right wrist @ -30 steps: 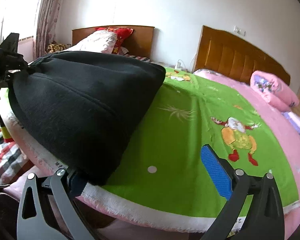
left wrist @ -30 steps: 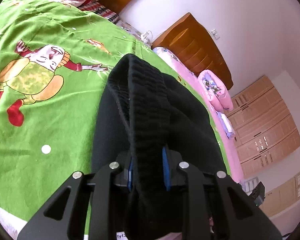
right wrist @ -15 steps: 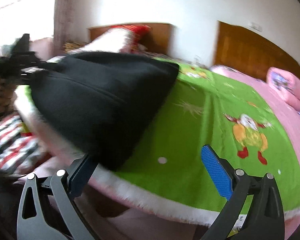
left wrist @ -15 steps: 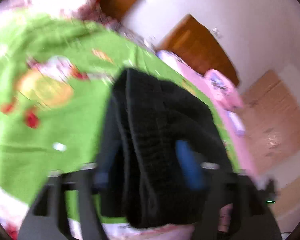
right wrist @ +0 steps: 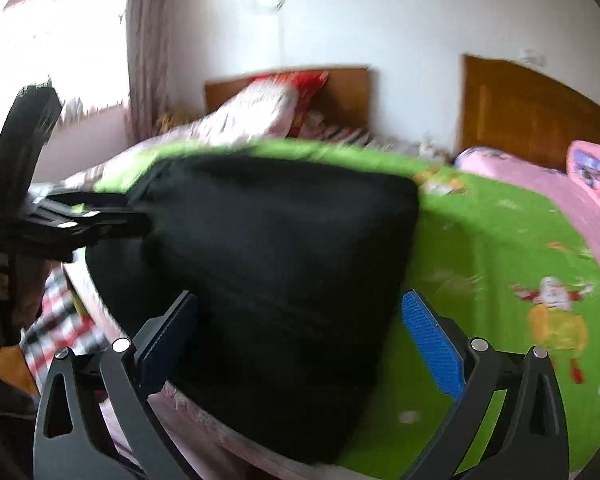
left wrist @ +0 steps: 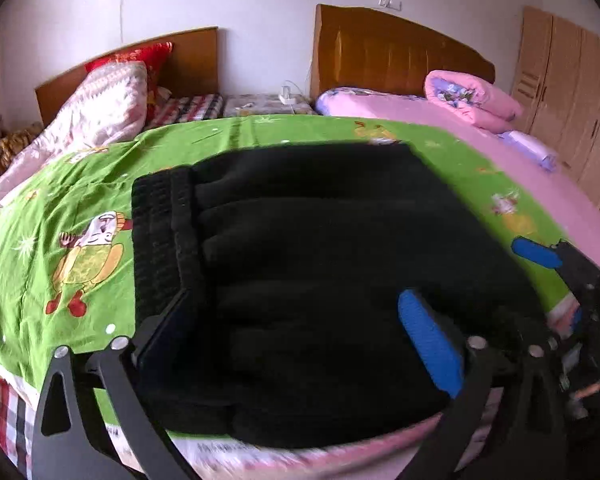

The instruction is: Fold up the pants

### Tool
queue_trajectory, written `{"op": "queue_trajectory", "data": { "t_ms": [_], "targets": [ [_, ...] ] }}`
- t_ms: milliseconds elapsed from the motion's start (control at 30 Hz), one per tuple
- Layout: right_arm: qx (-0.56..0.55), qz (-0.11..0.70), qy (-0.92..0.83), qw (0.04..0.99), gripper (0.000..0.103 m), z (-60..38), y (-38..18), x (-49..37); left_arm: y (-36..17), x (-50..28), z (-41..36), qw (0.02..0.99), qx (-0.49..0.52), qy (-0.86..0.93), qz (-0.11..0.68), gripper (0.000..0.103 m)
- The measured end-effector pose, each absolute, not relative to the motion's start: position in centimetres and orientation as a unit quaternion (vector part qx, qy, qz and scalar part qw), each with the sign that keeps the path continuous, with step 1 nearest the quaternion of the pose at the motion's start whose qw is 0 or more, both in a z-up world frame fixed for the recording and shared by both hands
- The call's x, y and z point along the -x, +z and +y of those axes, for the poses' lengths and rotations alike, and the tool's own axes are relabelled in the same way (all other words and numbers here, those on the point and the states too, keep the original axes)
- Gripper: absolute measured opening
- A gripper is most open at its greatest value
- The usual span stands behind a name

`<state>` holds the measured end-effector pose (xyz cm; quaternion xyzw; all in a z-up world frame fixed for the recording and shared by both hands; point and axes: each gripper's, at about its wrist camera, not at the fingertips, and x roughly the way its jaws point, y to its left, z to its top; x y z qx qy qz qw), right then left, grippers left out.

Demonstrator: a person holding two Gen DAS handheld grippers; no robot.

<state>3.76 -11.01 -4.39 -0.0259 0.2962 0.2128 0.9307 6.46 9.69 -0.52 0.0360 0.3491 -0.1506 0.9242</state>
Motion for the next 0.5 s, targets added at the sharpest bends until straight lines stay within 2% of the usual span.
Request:
{"op": "queue_trajectory", "data": {
  "t_ms": [300,400,500],
  "targets": [
    [0.024,0.314,0.227,0.921,0.099,-11.1,-3.2,-4.1,-0.4,-6.7,12.0,0.92,-0.01,-0.162,0.358,0.102],
    [-0.002,0.287,0.253,0.924,0.099,-12.9,-0.3,-4.6,1.6,-6.3,11.5,0.922,-0.015,-0.139,0.362,0.101],
    [-0.006,0.279,0.251,0.927,0.099,-14.2,1.9,-7.2,4.4,-6.2,11.0,0.93,-0.016,-0.159,0.33,0.101]
  ]
}}
